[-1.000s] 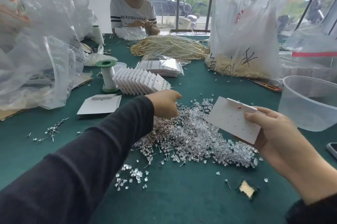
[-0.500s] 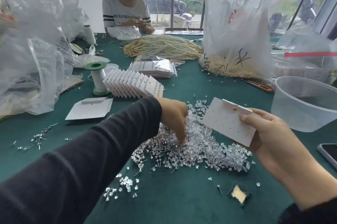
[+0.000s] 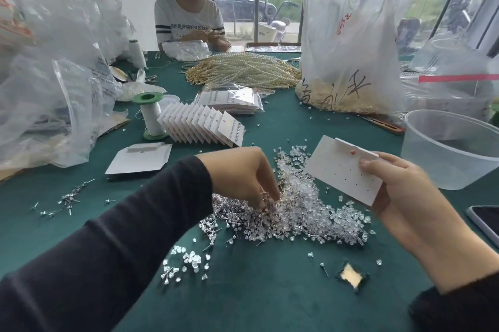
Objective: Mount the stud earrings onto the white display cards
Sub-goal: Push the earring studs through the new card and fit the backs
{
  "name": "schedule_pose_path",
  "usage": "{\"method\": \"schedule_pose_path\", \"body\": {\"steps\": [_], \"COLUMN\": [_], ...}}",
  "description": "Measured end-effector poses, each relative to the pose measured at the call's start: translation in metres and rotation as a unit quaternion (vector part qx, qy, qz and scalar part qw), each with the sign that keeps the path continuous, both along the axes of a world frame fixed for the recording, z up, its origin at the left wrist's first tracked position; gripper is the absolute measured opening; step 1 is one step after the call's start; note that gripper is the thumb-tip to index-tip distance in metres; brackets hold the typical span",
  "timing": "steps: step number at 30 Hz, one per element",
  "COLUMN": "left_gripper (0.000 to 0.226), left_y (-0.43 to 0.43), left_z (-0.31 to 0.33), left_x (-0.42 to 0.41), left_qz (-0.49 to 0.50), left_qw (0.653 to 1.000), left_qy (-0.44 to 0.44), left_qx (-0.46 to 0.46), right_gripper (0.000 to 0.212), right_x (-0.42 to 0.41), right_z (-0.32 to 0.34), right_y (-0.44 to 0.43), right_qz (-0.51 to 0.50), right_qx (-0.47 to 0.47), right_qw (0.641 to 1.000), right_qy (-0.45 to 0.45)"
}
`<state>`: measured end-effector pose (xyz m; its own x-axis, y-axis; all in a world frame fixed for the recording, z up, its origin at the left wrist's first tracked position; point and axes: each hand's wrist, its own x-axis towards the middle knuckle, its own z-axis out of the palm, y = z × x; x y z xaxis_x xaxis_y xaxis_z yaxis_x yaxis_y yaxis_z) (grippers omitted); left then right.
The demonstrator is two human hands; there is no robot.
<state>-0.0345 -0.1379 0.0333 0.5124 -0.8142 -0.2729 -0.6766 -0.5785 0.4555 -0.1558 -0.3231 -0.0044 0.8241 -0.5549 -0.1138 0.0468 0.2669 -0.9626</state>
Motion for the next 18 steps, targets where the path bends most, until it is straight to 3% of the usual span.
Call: {"method": "schedule_pose_path", "body": {"steps": [3, 5, 6, 13, 18], "left_gripper": [0.054, 0.086, 0.091, 0.033, 0.027], "left_y": [0.012, 0.012, 0.01, 0.0, 0.001], "left_z": [0.001, -0.011, -0.019, -0.039, -0.036], "left_x": [-0.006, -0.014, -0.019, -0.021, -0.012], "left_qz": [0.009, 0.012, 0.005, 0.021, 0.059], "left_qw": [1.0, 0.995, 0.992, 0.99, 0.983], "left_qy": [-0.012, -0.082, -0.114, -0.125, -0.135], "left_qx": [0.011, 0.05, 0.059, -0.057, -0.108], "right_gripper": [0.012, 0.013, 0.013, 0.013, 0.013], "right_x": [0.0, 0.0, 0.0, -0.001, -0.001], "right_z": [0.0, 0.0, 0.0, -0.001, 0.0], "right_y": [-0.001, -0.001, -0.001, 0.001, 0.001], "right_qz": [-0.004, -0.004, -0.003, 0.002, 0.004], "right_qx": [0.006, 0.008, 0.008, 0.002, -0.002], "right_qw": [1.0, 1.0, 1.0, 1.0, 1.0], "right_qy": [-0.002, -0.002, -0.002, -0.001, -0.003]}}
